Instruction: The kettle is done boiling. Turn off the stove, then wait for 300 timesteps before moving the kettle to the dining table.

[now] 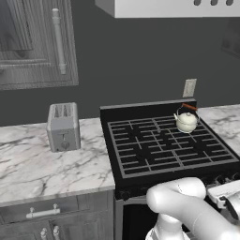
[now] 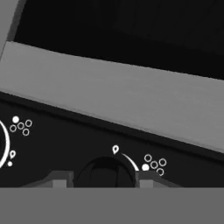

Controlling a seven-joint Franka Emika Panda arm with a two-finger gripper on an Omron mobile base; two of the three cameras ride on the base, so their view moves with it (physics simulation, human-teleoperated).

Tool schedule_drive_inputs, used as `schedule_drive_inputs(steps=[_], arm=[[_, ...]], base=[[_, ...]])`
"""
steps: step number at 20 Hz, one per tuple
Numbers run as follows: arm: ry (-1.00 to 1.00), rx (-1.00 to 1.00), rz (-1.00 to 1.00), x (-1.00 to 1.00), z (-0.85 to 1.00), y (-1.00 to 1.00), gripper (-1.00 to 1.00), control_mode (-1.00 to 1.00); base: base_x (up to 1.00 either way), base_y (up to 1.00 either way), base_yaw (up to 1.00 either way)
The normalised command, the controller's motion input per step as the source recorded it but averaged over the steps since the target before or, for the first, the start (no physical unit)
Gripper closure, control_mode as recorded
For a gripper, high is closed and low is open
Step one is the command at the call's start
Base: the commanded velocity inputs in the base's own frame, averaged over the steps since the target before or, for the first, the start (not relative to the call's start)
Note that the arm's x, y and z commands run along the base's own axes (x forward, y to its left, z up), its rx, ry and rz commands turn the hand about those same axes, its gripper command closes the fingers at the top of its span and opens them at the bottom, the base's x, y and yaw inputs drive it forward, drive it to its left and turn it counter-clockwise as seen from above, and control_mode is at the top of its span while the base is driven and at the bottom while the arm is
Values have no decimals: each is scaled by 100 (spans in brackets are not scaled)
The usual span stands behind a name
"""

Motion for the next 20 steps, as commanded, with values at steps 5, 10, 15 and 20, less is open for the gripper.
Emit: schedule_drive_inputs(steps=[5,10,15,20], arm=[[0,28,-3,0,-24,0,100,-100],[0,24,-2,-3,-26,0,100,-100],[1,4,0,0,-5,0,-100,-100],[-1,0,0,-2,0,0,-100,-100]], base=[[0,0,0],[0,0,0],[0,0,0],[0,0,0]])
